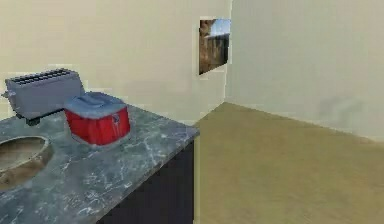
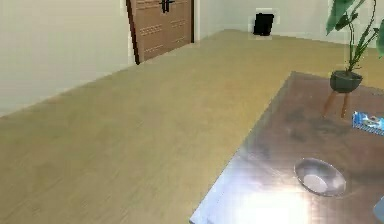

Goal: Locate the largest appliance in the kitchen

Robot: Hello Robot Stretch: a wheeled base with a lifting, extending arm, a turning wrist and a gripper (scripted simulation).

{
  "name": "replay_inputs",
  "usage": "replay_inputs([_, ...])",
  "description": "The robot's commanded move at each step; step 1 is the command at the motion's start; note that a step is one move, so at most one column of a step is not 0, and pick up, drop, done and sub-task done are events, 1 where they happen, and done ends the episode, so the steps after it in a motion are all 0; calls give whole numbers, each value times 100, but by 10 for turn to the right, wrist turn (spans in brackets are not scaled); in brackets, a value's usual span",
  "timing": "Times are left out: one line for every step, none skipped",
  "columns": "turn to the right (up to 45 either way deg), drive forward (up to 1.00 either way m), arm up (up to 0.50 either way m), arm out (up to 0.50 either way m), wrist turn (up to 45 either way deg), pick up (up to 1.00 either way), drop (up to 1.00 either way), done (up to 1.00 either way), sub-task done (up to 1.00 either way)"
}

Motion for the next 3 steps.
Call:
replay_inputs([330, 0, 0, 0, 0, 0, 0, 0, 0])
replay_inputs([0, 45, 0, 0, 0, 0, 0, 0, 0])
replay_inputs([-210, 0, 0, 0, 0, 0, 0, 0, 0])
